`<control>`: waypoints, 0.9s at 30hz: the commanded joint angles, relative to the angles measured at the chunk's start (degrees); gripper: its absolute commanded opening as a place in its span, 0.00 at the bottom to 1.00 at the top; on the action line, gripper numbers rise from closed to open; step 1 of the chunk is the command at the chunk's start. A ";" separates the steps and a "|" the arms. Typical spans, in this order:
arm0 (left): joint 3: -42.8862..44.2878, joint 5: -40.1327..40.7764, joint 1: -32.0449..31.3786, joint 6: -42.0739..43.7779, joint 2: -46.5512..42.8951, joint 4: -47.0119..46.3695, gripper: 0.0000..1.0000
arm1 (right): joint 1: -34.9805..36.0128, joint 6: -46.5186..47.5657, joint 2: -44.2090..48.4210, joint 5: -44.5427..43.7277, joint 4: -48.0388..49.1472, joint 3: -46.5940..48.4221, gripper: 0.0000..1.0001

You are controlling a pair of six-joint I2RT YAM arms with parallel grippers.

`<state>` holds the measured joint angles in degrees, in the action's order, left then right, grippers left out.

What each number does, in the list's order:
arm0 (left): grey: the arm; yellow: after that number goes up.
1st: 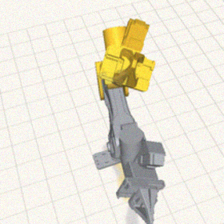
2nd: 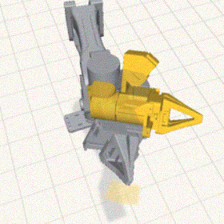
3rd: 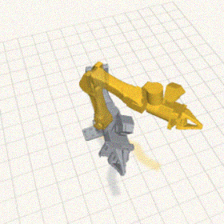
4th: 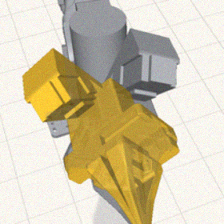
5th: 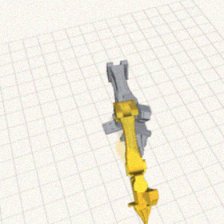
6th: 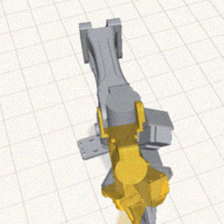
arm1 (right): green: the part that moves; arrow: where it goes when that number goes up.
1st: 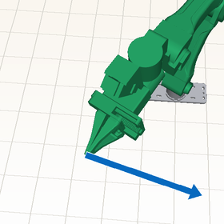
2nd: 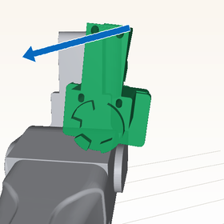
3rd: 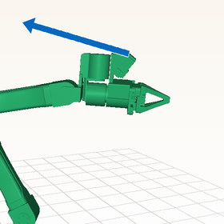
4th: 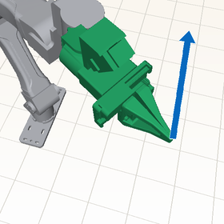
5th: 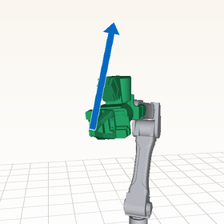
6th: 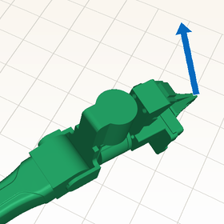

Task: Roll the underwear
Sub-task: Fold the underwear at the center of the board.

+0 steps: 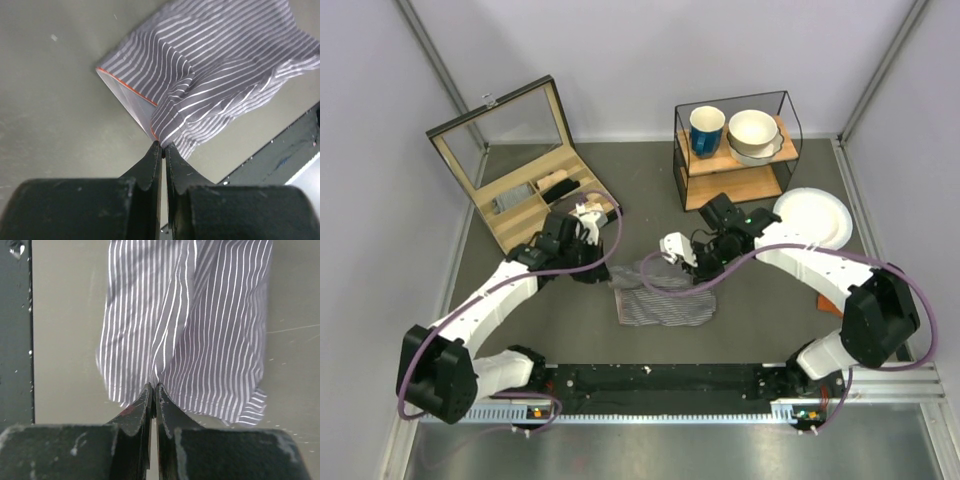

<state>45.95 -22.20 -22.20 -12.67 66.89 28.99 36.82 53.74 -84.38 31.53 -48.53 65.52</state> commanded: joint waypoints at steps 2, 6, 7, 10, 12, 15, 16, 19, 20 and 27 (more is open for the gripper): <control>-3.67 -2.41 -3.99 -3.67 -0.54 -1.83 0.00 | 0.62 -1.62 3.69 0.21 2.21 -3.46 0.00; -4.99 -1.19 -6.28 -4.82 -0.45 -2.19 0.00 | 0.62 -1.27 5.97 -1.47 2.57 -6.36 0.00; -5.17 -1.18 -6.63 -5.09 -0.45 -2.27 0.00 | 0.62 -1.26 6.24 -1.64 2.57 -6.80 0.00; -6.14 -0.04 -7.95 -6.05 -0.80 -2.19 0.00 | 0.62 -1.09 7.12 -1.74 2.39 -8.65 0.00; -6.58 0.66 -8.91 -6.58 -0.63 -2.19 0.00 | 0.54 -0.65 7.30 -1.30 2.48 -9.79 0.00; -7.11 1.80 -9.88 -7.11 0.07 -2.36 0.00 | 0.54 -0.47 6.77 -0.77 2.39 -10.93 0.00; -7.19 2.07 -10.32 -7.20 0.34 -2.45 0.00 | 0.54 -0.30 6.34 -0.59 2.39 -11.11 0.00; -7.37 2.95 -11.29 -7.46 1.22 -2.54 0.00 | 0.62 -0.39 5.54 0.11 2.13 -11.55 0.00; -7.46 3.03 -11.46 -7.63 1.40 -2.54 0.00 | 0.62 -0.39 5.19 0.29 2.04 -11.64 0.00; -8.16 4.70 -14.63 -9.13 3.24 -2.10 0.21 | 1.68 0.32 1.42 1.52 1.51 -12.96 0.04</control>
<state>38.63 -19.00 -34.98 -20.16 69.28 28.03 37.36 52.93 -80.64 30.85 -46.98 53.65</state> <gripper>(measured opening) 0.161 0.014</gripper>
